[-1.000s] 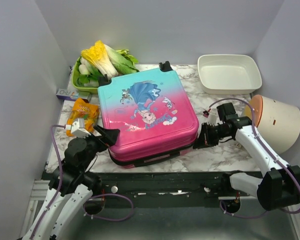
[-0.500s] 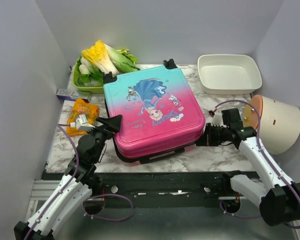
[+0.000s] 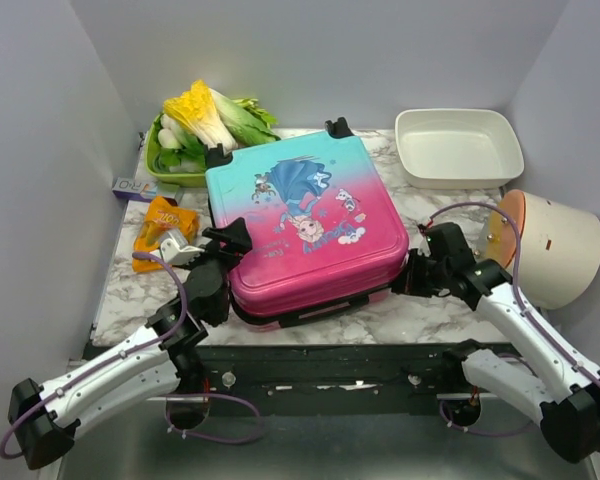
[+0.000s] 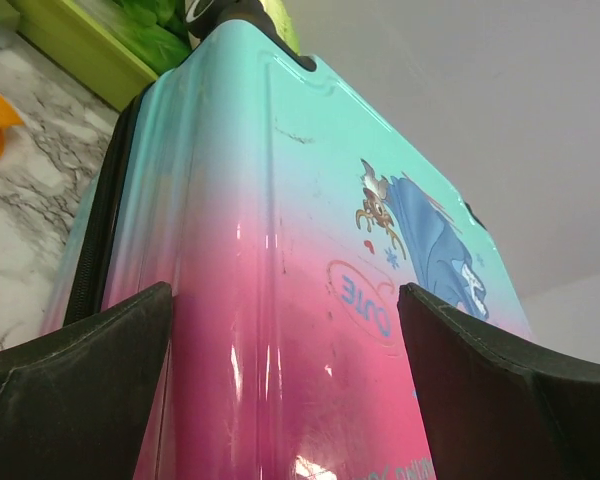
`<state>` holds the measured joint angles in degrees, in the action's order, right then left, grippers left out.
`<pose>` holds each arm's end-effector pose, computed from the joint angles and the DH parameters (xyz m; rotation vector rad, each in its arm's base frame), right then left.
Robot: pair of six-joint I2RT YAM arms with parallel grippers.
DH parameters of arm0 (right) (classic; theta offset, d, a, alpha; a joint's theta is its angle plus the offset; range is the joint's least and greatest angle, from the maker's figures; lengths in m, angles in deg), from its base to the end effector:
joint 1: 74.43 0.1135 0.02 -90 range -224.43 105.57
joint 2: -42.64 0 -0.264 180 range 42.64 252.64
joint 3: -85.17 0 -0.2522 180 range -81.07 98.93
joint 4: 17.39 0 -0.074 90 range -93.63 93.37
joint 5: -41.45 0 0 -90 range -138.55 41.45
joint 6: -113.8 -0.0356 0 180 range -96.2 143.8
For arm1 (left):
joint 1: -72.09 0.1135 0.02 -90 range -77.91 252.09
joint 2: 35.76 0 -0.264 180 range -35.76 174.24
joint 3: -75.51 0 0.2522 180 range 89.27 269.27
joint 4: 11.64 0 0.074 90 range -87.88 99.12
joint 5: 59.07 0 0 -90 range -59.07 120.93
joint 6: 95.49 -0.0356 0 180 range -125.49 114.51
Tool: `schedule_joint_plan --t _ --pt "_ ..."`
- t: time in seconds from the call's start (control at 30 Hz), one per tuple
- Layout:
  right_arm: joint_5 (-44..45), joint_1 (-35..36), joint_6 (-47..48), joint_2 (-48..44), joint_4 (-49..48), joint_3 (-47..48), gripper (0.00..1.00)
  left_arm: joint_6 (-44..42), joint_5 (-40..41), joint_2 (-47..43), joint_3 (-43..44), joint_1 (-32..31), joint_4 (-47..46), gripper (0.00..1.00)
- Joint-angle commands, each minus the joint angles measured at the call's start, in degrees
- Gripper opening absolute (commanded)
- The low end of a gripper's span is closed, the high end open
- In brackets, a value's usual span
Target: Open, take out, and arrange the luggage
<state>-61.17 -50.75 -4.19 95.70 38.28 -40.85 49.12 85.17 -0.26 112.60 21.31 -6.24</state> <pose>0.1583 0.0779 0.2398 0.0065 2.6143 0.6218 0.1183 -0.0993 0.2675 -0.7616 1.4618 -0.6448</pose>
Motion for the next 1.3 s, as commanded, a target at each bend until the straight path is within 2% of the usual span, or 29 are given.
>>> schedule_joint_plan --t 0.0,0.07,0.1,0.13,0.2,0.23,0.27,0.3,0.33,0.37,0.4,0.43,0.5,0.53,0.57,0.63,0.73,0.9,0.93,1.0,1.1,1.2,1.23,1.27 --pt "-24.09 17.18 3.73 -1.27 -19.42 7.32 0.01 11.31 -25.59 8.88 -3.12 -9.68 0.44 0.99" --pt "-10.48 17.19 3.21 -3.21 -9.70 9.15 0.01 10.87 -24.19 6.34 -2.50 -9.68 4.46 0.99" --pt "6.91 17.19 2.16 -3.83 -5.04 9.95 0.01 10.35 -22.53 5.29 -2.07 -9.60 6.23 0.99" --pt "15.70 17.19 -0.81 -4.36 3.79 10.57 0.01 9.65 -21.90 2.66 -1.19 -9.68 8.08 0.99" --pt "34.22 17.19 -3.38 -3.76 11.05 12.58 0.01 7.63 -20.23 0.02 -0.66 -9.68 11.25 0.99" --pt "37.55 17.10 -6.35 -2.45 16.66 13.64 0.01 6.49 -19.70 -2.17 0.39 -9.68 12.22 0.99" --pt "39.15 17.10 -6.64 -2.00 17.06 14.43 0.01 4.65 -19.00 -3.07 1.36 -9.68 15.27 0.99" --pt "35.86 17.10 -4.12 -1.73 15.93 16.09 0.01 3.76 -18.73 -3.68 2.32 -9.68 16.96 0.99" --pt "32.43 17.10 7.04 -1.56 9.57 16.37 0.01 2.97 -17.69 -4.65 4.42 -9.68 18.71 0.99" --pt "30.66 17.10 10.20 -1.38 6.11 16.46 0.01 2.09 -17.41 -4.92 5.40 -9.68 22.30 0.99" --pt "33.08 17.10 11.89 -0.94 3.64 16.81 0.01 1.73 -17.41 -5.01 6.45 -9.68 24.07 0.99" --pt "33.27 17.10 19.65 -0.59 -1.26 16.12 0.01 1.64 -17.85 -5.27 8.29 -9.68 26.18 0.99" --pt "35.64 17.10 31.09 0.11 -8.39 12.26 0.01 1.29 -19.08 -5.53 9.10 -9.68 30.58 0.99" --pt "36.17 17.10 42.29 0.03 -16.08 10.15 0.01 1.90 -19.17 -6.14 9.36 -9.60 32.08 0.99" --pt "36.96 17.19 47.53 -0.06 -20.68 4.57 0.01 2.69 -19.08 -6.67 9.28 -9.68 34.53 0.99" --pt "37.15 17.10 60.86 0.11 -29.48 0.22 0.01 3.57 -18.99 -8.95 8.75 -9.68 35.78 0.99" --pt "32.85 17.10 76.17 0.38 -32.68 -4.62 0.01 3.49 -19.87 -12.37 8.22 -9.60 36.84 0.99" --pt "34.42 17.10 80.01 -2.95 -39.52 -11.99 0.01 4.10 -21.63 -15.55 6.73 -9.68 39.47 0.99" --pt "35.12 17.01 81.67 -3.31 -44.50 -13.41 0.01 4.45 -21.72 -16.08 6.20 -9.68 39.82 0.99" --pt "37.22 17.01 81.34 -3.75 -47.18 -14.56 0.01 4.54 -22.77 -16.61 5.76 -9.68 39.91 0.99" --pt "34.61 17.10 77.22 -3.84 -44.20 -13.69 0.01 4.10 -24.97 -18.27 5.41 -9.68 39.47 0.99" --pt "34.33 17.01 68.01 -3.23 -43.14 -12.11 0.01 2.71 -24.62 -20.82 6.37 -9.68 40.00 0.99" --pt "33.46 17.01 59.97 -2.88 -38.62 -10.97 0.01 2.43 -23.84 -21.87 7.24 -9.68 40.70 0.99" --pt "31.71 17.01 55.89 -2.79 -35.53 -7.39 0.01 2.34 -21.39 -22.14 9.60 -9.68 42.79 0.99"
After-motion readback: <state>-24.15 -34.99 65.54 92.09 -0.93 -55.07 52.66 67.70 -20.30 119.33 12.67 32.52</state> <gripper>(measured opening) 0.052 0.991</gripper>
